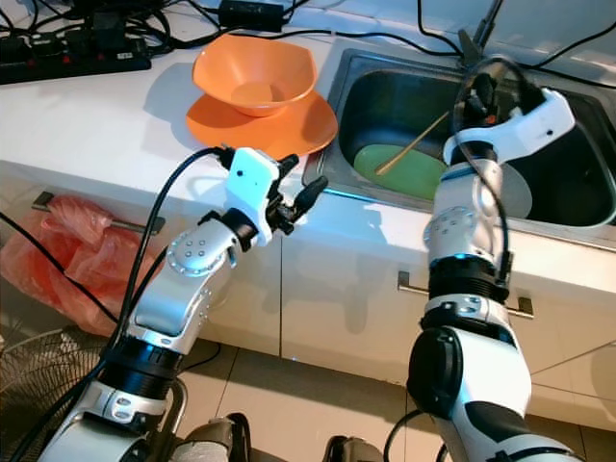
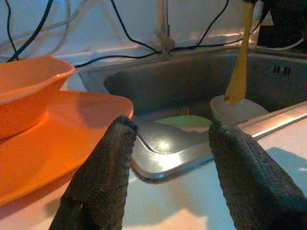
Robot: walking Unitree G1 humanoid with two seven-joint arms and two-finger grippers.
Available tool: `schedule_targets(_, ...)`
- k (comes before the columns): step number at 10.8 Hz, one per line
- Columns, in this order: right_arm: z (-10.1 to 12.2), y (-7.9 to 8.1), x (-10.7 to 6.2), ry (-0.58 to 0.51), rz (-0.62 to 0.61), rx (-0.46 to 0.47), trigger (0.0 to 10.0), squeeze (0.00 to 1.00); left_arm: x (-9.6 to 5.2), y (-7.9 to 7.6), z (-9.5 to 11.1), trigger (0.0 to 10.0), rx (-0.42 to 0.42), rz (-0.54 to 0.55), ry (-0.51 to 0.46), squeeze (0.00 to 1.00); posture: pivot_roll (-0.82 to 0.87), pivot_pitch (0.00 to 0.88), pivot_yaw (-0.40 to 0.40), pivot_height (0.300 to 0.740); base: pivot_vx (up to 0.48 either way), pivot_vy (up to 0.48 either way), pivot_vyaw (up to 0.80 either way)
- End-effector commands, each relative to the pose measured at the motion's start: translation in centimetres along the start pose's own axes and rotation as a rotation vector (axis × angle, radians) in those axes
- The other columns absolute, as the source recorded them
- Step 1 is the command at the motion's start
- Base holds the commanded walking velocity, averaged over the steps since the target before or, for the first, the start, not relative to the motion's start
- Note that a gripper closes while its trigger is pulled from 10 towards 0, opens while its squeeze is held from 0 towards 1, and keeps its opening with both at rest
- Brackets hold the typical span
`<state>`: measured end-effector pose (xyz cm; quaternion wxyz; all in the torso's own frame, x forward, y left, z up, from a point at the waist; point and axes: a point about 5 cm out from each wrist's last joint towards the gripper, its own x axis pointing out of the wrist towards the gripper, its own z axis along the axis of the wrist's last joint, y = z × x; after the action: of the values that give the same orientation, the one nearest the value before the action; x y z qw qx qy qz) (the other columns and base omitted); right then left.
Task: Kitchen organization
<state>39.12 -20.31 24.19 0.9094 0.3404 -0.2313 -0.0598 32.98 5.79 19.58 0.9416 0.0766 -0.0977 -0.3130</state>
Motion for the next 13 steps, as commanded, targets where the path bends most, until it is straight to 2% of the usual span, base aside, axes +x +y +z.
schedule_targets(1,0.0,0.1,-0.1,-0.013,0.013,-0.032,10.0,0.00,-0.1,-0.3,0.4,10.0,-0.001,-0.004,-0.019,0.00,0.08,0.127,-0.094,0.740,0.000,0.000,0.00)
schedule_targets(2,-0.7,0.2,-0.4,-0.008,0.037,-0.085,10.0,0.00,-0.2,-0.4,0.6,10.0,-0.004,-0.004,-0.032,0.00,0.09,0.128,-0.095,0.740,0.000,0.000,0.00)
schedule_targets(5,-2.1,0.3,-1.2,0.019,0.063,-0.115,10.0,0.00,-0.2,-0.4,0.8,10.0,0.000,-0.004,-0.043,0.00,0.09,0.129,-0.096,0.740,0.000,0.000,0.00)
schedule_targets(6,-2.9,0.3,-1.7,0.044,0.077,-0.119,10.0,0.00,-0.2,-0.5,1.0,10.0,-0.026,-0.009,-0.057,0.00,0.09,0.128,-0.096,0.740,0.000,0.000,0.00)
schedule_targets(7,-3.1,0.6,-1.7,0.050,0.088,-0.110,10.0,0.00,0.1,-0.6,1.4,10.0,-0.038,-0.023,-0.071,0.00,0.09,0.128,-0.096,0.740,0.000,0.000,0.00)
schedule_targets(10,-2.1,3.7,-1.1,0.017,0.185,-0.011,10.0,0.00,1.2,-1.7,2.8,10.0,-0.027,-0.115,-0.111,0.00,0.08,0.117,-0.091,0.740,0.000,0.000,0.00)
schedule_targets(13,-1.7,5.3,-1.5,0.020,0.255,0.051,10.0,0.00,1.5,-1.9,3.1,10.0,-0.016,-0.159,-0.102,0.00,0.07,0.109,-0.085,0.740,0.000,0.000,0.00)
